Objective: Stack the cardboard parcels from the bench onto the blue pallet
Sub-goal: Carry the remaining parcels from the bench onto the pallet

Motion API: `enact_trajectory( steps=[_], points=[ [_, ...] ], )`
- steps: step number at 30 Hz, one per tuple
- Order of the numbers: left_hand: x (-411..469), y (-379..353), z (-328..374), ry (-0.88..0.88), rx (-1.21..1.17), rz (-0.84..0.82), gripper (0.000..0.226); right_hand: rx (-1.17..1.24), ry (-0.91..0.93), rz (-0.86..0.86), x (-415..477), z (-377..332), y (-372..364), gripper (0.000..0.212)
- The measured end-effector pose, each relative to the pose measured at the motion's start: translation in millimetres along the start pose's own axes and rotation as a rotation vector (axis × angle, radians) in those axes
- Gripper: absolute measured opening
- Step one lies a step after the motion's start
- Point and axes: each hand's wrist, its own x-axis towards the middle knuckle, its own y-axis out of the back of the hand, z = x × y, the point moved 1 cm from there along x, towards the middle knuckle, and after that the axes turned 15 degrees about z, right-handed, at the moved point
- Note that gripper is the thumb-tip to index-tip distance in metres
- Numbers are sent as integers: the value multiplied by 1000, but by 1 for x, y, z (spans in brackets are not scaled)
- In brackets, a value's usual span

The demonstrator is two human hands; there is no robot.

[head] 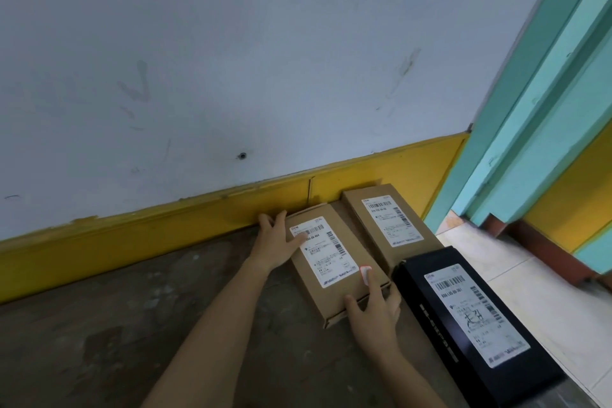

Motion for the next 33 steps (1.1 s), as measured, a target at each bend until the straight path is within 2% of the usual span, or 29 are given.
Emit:
enact_trajectory(
  steps=[7,14,22,29,33],
  points=[
    [-44,53,-13,65,43,48,80,72,58,-46,-41,-20,16,58],
    [-128,172,-1,94,98,214,84,213,141,-134,-131,-64,50,59],
    [-305,317,0,106,187,447,74,334,302,-314,-309,-84,107,65],
    [-458,412,-19,218,267,599,76,451,431,-398,-439,-107,152,65],
    [-531,471,-37,282,220,707,77,481,496,-482,-509,-125,161,65]
  ],
)
